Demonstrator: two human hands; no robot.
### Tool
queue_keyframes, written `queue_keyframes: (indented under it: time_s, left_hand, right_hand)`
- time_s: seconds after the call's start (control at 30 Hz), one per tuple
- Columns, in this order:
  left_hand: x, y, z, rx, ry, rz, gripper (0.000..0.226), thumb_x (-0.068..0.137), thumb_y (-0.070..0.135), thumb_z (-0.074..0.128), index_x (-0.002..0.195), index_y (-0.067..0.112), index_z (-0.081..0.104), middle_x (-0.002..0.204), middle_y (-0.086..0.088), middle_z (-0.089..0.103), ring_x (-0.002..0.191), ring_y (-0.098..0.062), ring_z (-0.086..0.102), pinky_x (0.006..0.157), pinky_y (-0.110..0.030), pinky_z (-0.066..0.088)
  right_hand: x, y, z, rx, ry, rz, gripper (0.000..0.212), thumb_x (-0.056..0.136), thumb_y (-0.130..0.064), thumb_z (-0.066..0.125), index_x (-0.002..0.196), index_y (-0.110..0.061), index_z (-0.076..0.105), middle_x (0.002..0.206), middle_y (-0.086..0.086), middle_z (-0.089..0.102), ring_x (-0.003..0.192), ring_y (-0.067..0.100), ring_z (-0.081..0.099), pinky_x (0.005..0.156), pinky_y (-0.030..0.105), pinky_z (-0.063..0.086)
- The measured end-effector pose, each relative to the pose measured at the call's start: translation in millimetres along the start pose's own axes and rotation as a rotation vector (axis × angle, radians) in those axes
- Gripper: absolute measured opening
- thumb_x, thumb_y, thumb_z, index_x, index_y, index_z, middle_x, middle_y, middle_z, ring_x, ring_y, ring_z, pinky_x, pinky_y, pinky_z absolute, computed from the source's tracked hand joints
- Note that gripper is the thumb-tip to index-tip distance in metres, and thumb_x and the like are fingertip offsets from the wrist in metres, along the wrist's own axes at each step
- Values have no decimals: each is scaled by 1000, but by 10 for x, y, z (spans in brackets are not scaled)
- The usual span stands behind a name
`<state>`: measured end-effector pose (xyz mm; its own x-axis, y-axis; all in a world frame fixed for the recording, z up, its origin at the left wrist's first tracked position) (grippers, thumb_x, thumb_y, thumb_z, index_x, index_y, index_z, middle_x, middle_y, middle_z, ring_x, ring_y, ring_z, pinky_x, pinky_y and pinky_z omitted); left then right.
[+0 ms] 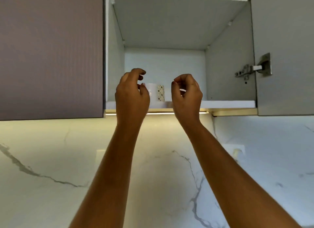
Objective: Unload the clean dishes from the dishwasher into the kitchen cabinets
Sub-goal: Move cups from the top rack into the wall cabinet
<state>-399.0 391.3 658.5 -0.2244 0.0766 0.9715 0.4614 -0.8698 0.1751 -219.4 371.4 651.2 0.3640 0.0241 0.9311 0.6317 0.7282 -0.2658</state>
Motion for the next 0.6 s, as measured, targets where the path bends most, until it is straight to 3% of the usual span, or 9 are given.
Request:
queue_keyframes:
  time_s: [0.07,0.17,0.33,0.47,0.6]
  left_hand:
    - [-410,163,17,-125,84,27,25,88,3,53,111,7,61,106,-5,65,89,-5,57,77,-9,46]
    - [-1089,248,262,-249,49,-48,25,85,1,53,108,5,61,100,-3,66,87,-4,57,78,-16,49]
    - [-2328,462,946,-422,-277,-304,28,86,0,55,110,12,60,99,9,60,86,-6,59,73,-6,47]
    - [-3405,1237,1515,-628,-609,-447,32,85,-5,56,111,13,59,102,3,62,79,-5,60,69,-4,47]
    - [-4256,2222,1833,-753,-899,-496,30,88,2,57,115,16,56,106,7,59,80,-1,58,67,-4,48]
  right_hand:
    - [-243,14,-256,7,29,8,7,89,-5,53,92,-8,60,89,3,61,82,7,57,73,14,47]
    - [-658,131,-695,-25,25,29,8,89,-2,53,90,-6,60,87,4,61,81,7,57,71,10,44]
    - [-1367,580,-1690,-245,-8,186,11,87,-1,53,89,-9,59,87,-2,61,79,4,56,67,7,42]
    - [-1841,883,-2805,-501,28,340,9,88,-4,54,92,-10,60,91,1,63,76,-2,56,66,5,42]
    - [-2148,861,-3960,-706,95,463,10,90,-5,54,97,-7,61,93,2,64,81,5,58,67,9,46]
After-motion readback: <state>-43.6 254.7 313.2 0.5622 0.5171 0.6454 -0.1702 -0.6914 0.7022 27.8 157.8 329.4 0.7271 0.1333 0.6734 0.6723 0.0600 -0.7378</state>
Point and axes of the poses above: each hand's wrist, its own x-axis towards the middle knuckle, its own z-axis out of the palm, y = z × x, the point moved 9 cm from there along x, towards the middle knuckle
